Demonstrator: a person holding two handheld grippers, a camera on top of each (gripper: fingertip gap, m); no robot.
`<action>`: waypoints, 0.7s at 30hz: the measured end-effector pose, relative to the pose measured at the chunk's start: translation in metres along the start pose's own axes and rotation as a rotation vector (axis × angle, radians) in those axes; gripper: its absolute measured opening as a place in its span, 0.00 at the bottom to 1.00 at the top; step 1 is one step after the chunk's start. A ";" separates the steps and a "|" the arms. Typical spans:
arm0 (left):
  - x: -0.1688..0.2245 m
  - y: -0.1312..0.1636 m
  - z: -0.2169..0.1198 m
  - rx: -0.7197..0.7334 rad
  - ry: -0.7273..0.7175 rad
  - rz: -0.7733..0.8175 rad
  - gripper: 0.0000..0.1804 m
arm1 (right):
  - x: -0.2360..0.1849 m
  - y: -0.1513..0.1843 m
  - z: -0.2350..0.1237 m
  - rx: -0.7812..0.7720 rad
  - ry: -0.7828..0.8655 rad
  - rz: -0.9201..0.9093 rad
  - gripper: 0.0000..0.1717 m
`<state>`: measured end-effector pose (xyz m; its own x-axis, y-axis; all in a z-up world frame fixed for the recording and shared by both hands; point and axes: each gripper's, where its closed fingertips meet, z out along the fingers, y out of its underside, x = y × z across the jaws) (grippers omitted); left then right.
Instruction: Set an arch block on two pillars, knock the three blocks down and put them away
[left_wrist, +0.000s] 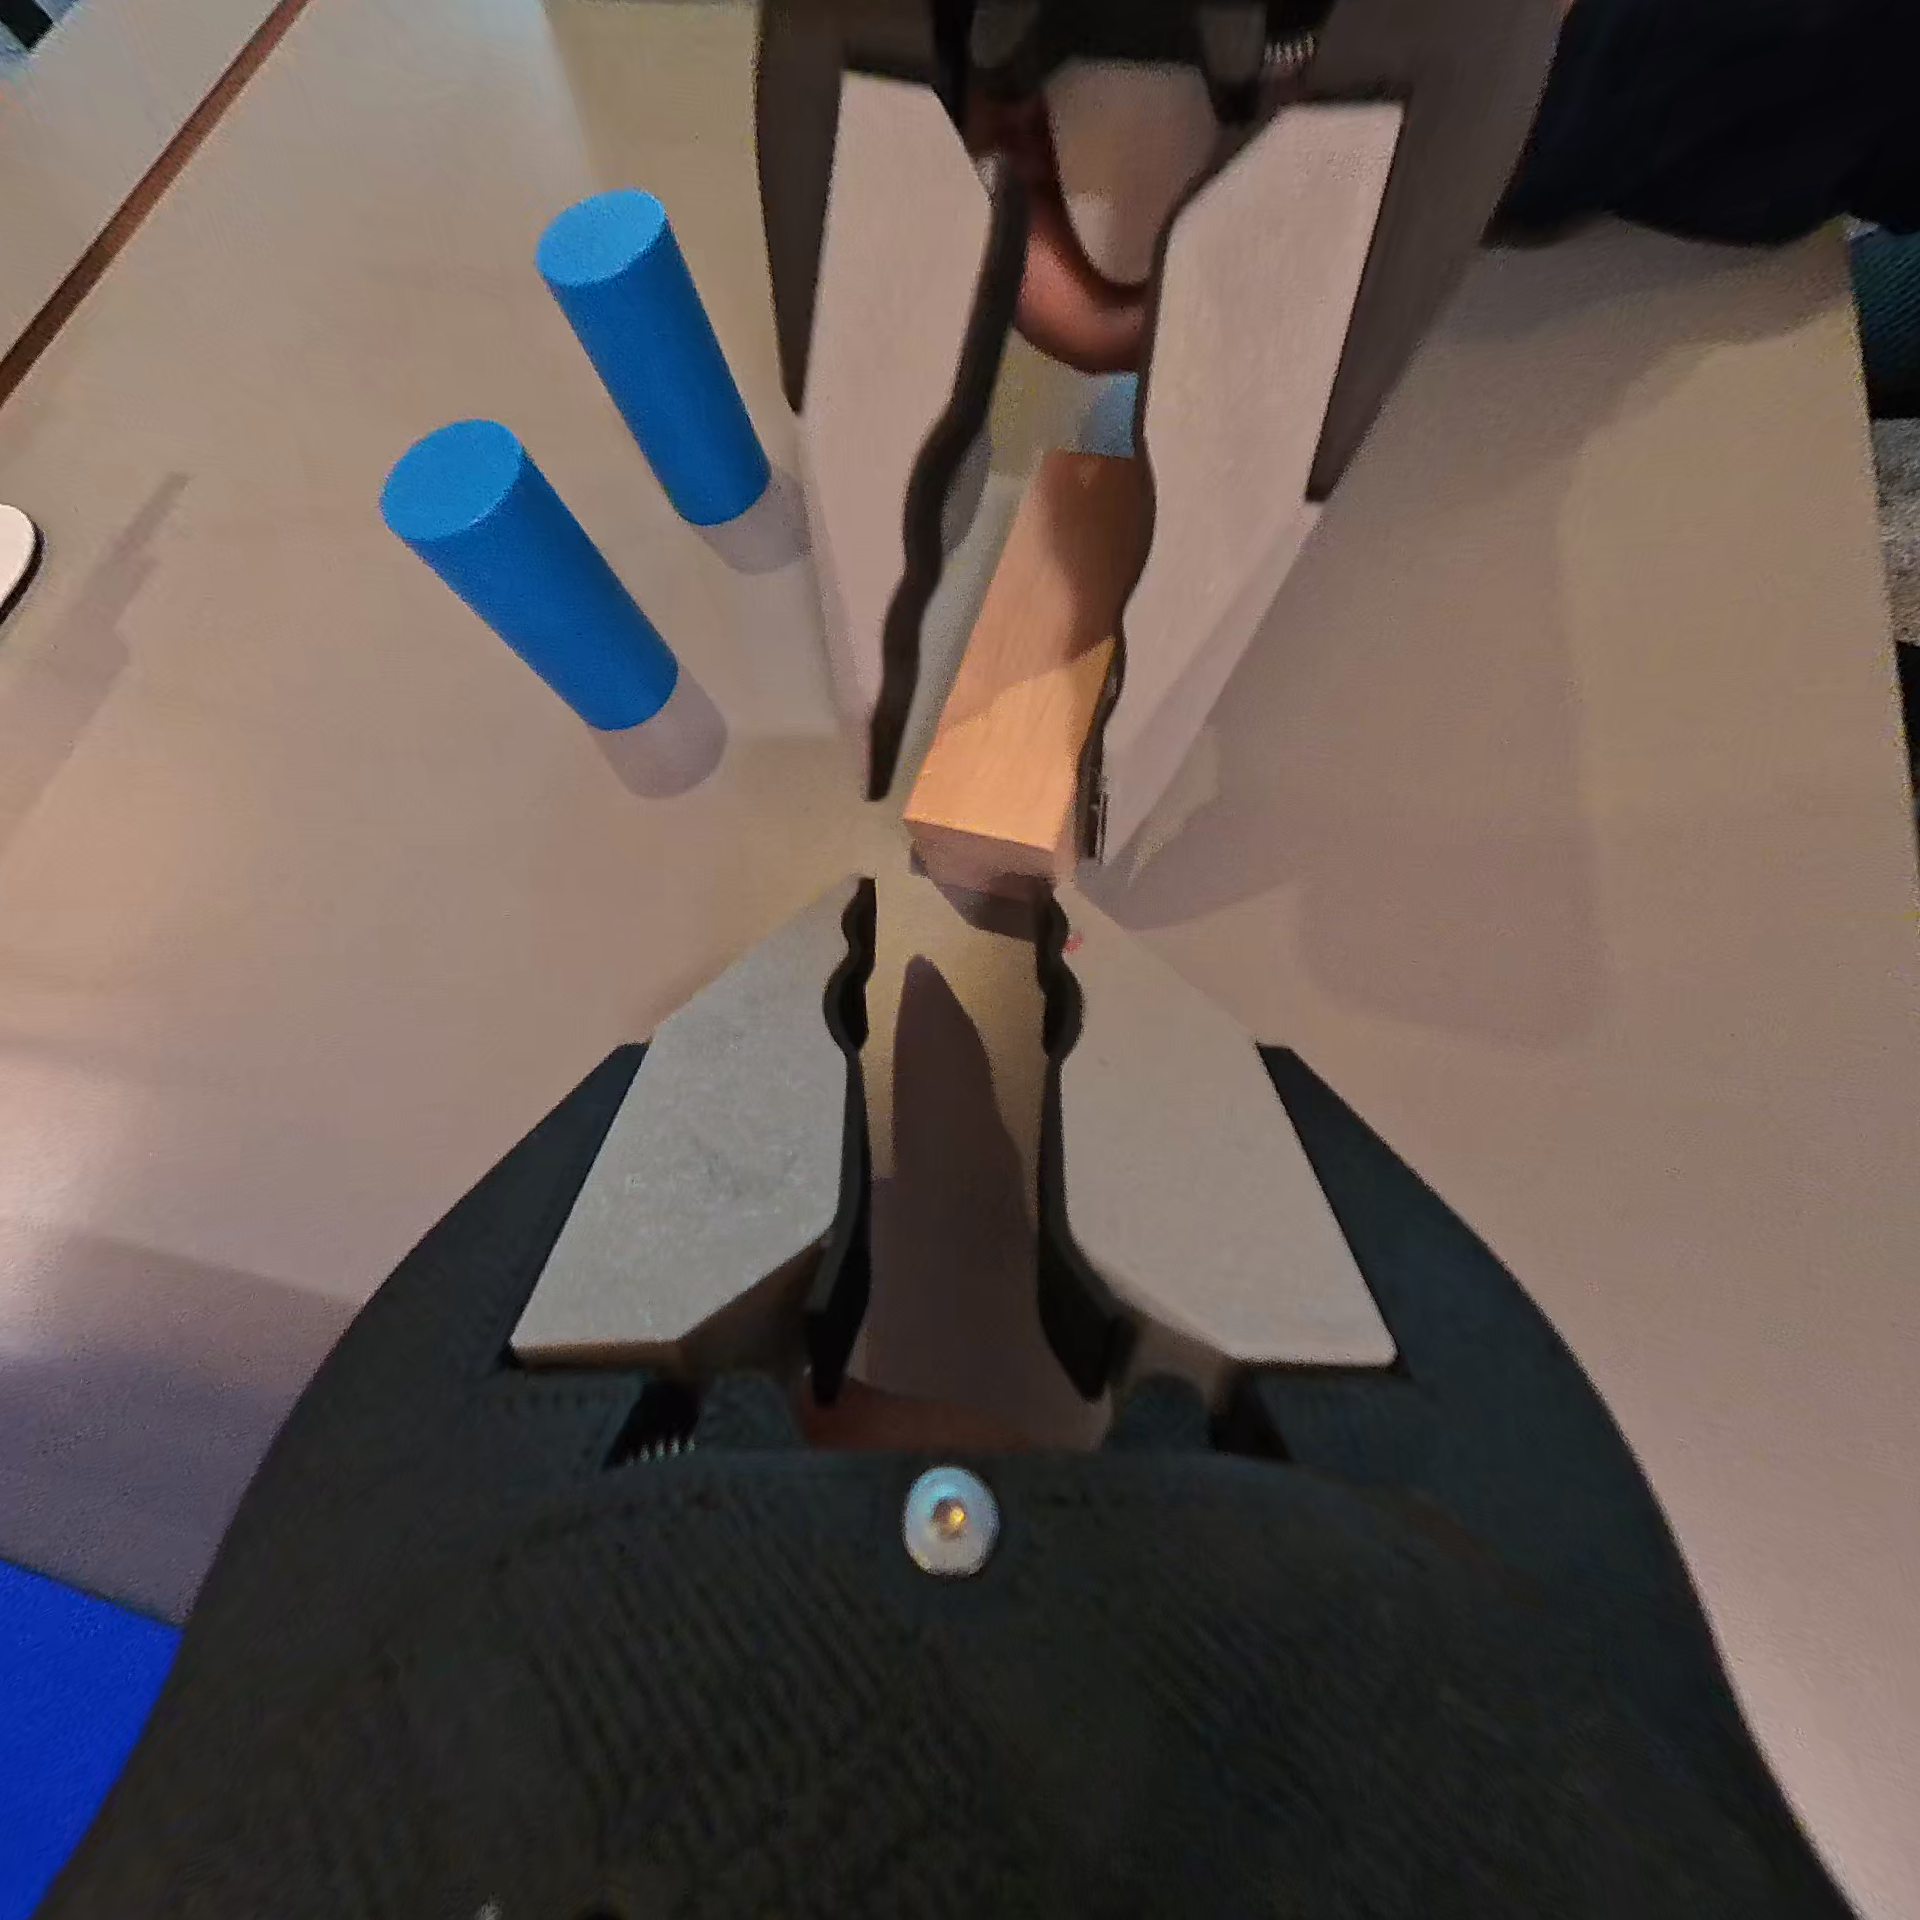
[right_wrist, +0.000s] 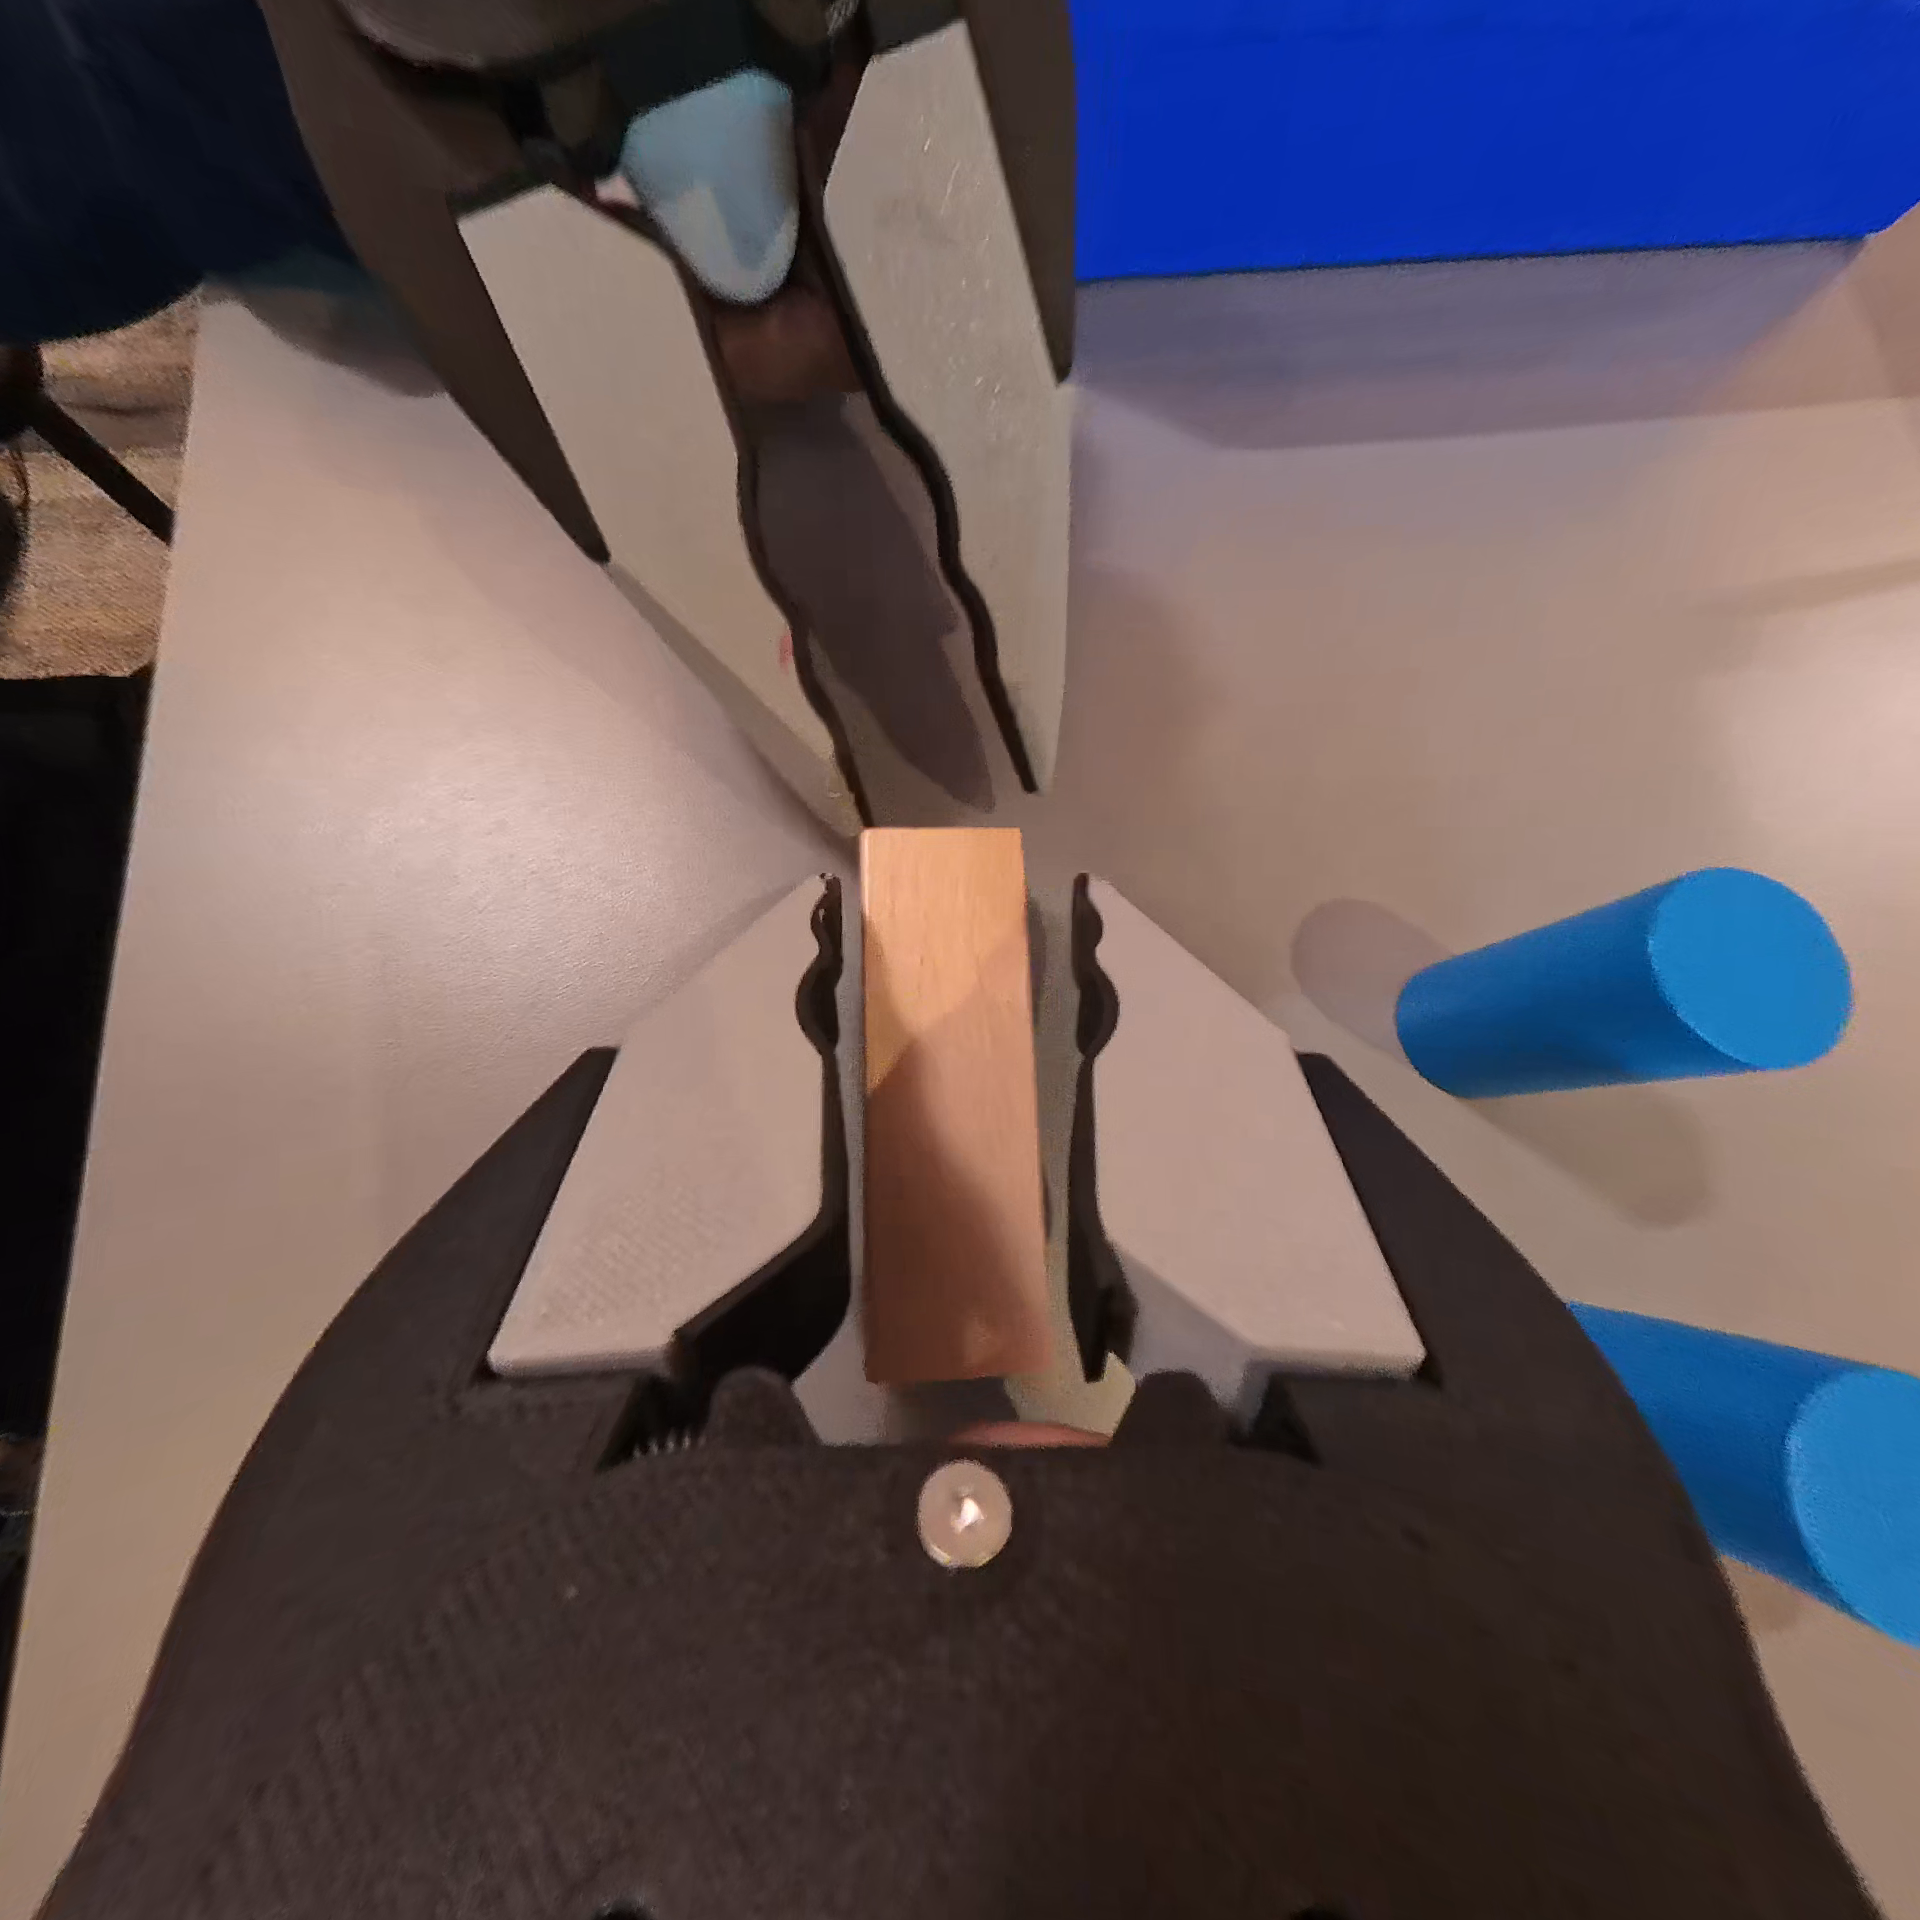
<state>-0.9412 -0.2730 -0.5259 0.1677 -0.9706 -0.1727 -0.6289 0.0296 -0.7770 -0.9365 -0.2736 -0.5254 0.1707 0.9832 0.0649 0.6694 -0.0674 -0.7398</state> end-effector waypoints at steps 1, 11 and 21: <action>0.001 0.001 0.002 -0.010 -0.004 0.011 0.16 | 0.002 -0.002 -0.003 0.013 0.001 0.005 0.25; 0.003 0.000 0.008 -0.024 -0.015 0.028 0.16 | 0.008 0.007 -0.044 0.098 0.051 0.056 0.24; 0.025 -0.003 0.015 -0.038 0.022 0.145 0.13 | 0.001 0.032 -0.042 0.016 0.120 0.069 0.21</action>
<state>-0.9241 -0.2936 -0.5369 0.0563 -0.9619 -0.2677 -0.6739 0.1612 -0.7210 -0.8850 -0.2822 -0.5207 0.3014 0.9490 0.0923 0.6416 -0.1302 -0.7559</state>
